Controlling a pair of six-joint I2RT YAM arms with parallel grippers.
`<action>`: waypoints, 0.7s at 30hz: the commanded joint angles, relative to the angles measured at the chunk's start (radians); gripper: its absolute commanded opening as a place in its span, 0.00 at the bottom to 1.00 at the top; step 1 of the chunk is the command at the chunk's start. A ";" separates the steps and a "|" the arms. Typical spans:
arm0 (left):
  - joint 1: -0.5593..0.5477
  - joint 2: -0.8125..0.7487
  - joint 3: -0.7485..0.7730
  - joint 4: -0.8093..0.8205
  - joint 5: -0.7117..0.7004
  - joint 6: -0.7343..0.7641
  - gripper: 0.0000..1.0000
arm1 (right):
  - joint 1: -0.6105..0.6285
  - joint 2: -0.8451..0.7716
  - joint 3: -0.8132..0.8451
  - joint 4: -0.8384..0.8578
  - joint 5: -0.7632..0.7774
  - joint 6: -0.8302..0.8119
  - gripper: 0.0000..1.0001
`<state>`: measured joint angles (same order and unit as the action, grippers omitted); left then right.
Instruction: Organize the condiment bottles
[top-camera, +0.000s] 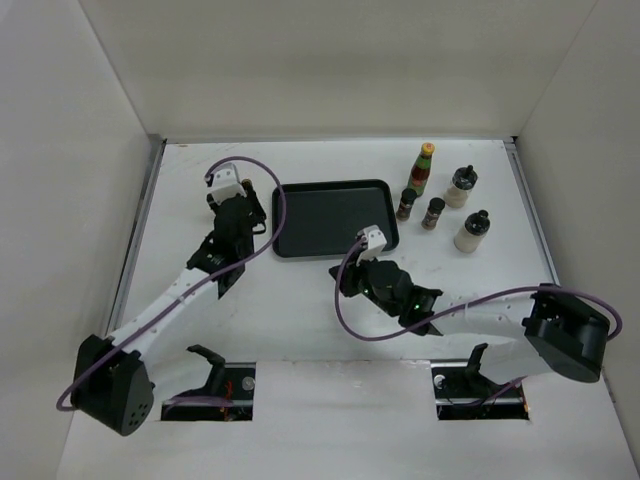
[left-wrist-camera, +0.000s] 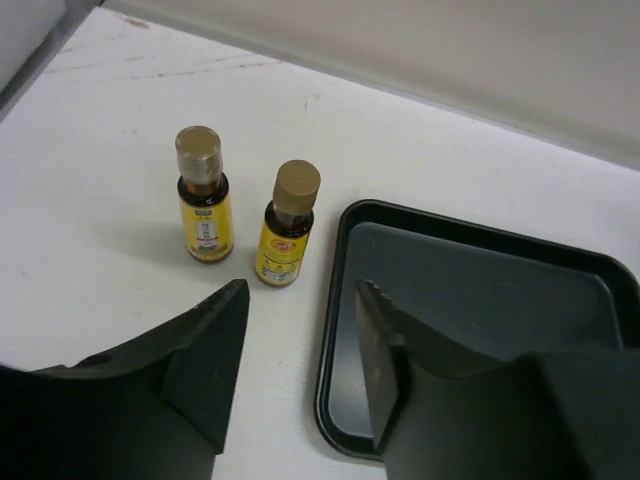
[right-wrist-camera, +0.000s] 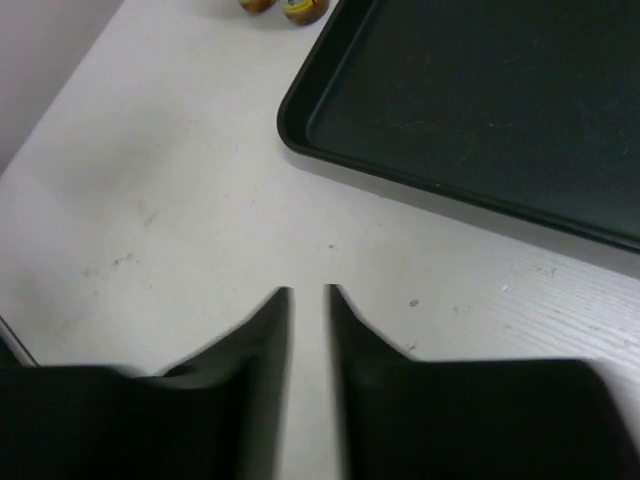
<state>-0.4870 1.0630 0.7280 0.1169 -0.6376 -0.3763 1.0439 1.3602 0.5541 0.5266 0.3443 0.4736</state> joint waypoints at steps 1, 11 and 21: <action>0.055 0.086 0.073 0.076 0.093 0.024 0.39 | 0.001 -0.053 -0.003 0.047 0.007 -0.009 0.12; 0.141 0.399 0.257 0.104 0.093 0.036 0.68 | -0.054 -0.069 -0.074 0.171 -0.128 0.002 0.44; 0.161 0.575 0.378 0.125 0.095 0.077 0.58 | -0.061 -0.024 -0.057 0.165 -0.171 0.007 0.51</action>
<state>-0.3294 1.6154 1.0409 0.1909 -0.5484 -0.3283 0.9939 1.3296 0.4824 0.6289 0.2005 0.4755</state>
